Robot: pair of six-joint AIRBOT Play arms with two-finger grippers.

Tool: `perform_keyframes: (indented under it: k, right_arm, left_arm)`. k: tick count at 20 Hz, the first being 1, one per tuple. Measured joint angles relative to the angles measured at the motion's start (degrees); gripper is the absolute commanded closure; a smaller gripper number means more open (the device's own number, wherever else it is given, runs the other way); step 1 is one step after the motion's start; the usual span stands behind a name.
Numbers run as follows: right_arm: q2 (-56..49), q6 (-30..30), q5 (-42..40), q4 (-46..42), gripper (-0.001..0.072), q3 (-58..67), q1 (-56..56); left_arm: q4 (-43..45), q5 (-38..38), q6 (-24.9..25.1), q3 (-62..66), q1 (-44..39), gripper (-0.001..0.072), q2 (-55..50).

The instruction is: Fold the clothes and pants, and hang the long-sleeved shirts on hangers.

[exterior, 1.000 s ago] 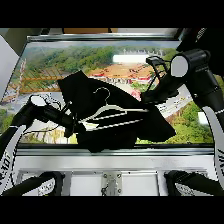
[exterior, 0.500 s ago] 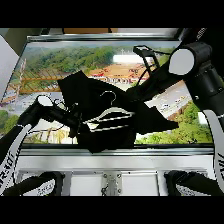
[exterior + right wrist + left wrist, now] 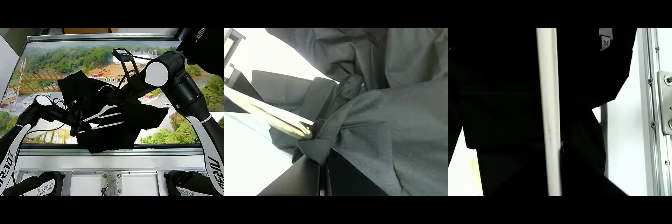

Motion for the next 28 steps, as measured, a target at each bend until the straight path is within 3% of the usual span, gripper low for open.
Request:
perform_keyframes:
  k: [4,5,7,8,15,17,22,28]
  right_arm:
    - [-0.3,0.4,-0.4,0.1,0.0686,0.0,0.4]
    - [-0.3,0.4,-0.4,0.3,0.0644,0.0,0.4]
    - [-0.3,0.5,-0.6,1.3,0.0313,0.0,0.5]
    - [-0.3,0.5,-0.6,1.7,0.0275,0.0,0.5]
    - [0.1,0.4,2.5,2.6,0.0253,0.1,-0.4]
    - [0.8,-0.3,4.0,2.6,0.0003,0.1,-1.3]
    - [3.8,-5.0,5.4,3.8,0.0003,0.1,-3.7]
    - [7.2,-28.4,6.6,15.5,0.0003,0.1,-12.3]
  left_arm:
    - [-0.2,0.1,0.0,0.0,0.0,0.0696,0.0]
    - [-0.2,0.1,0.0,0.0,0.0,0.0696,0.0]
    - [-0.2,0.2,0.0,0.0,0.0,0.0696,0.0]
    - [-0.2,0.2,0.0,0.0,0.0,0.0696,0.0]
    - [-0.2,0.2,-0.1,0.0,0.0,0.0696,0.0]
    - [-0.2,0.2,0.0,0.0,0.0,0.0696,0.0]
    - [-0.2,0.4,0.0,0.0,0.0,0.0696,0.0]
    - [-0.2,0.4,-0.1,0.0,0.0,0.0696,0.0]
